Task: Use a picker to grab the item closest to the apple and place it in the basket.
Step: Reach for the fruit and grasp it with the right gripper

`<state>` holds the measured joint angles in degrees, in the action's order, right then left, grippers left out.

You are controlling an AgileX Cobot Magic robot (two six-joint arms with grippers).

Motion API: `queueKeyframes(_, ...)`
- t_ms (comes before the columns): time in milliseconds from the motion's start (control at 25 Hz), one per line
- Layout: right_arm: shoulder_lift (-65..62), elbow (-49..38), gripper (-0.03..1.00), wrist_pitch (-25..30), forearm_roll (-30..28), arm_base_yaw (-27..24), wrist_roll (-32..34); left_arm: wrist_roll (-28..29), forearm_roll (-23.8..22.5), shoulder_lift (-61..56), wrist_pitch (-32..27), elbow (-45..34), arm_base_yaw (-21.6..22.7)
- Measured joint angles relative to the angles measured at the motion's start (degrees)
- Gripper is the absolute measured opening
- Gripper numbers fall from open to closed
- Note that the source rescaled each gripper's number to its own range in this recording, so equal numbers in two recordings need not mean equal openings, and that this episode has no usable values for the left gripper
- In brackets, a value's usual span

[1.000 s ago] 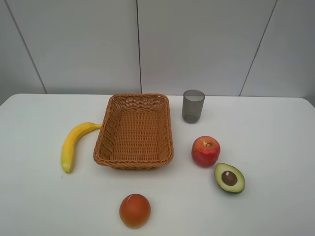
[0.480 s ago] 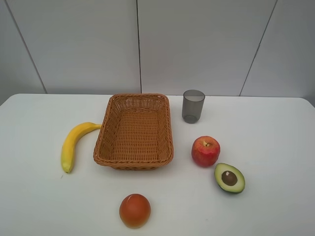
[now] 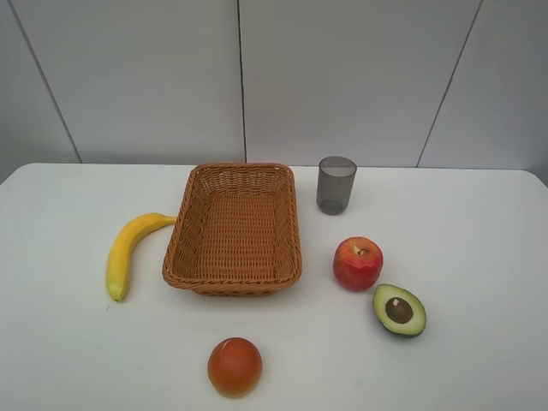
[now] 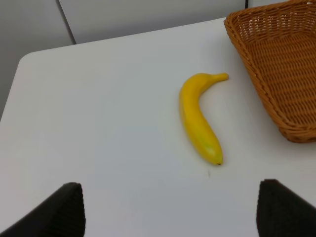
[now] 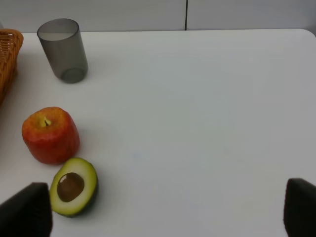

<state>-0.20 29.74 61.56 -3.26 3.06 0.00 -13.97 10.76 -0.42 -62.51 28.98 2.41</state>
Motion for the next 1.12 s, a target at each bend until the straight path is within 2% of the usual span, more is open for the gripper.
queueKeyframes(840, 0.1, 0.0, 1.0, 0.0, -0.2, 0.0, 0.0, 0.0, 0.0, 0.0, 0.0, 0.0, 0.0)
queueKeyframes(1120, 8.8, 3.5, 1.0, 0.0, 0.0, 0.0, 0.0, 0.0, 0.0, 0.0, 0.0, 0.0, 0.0)
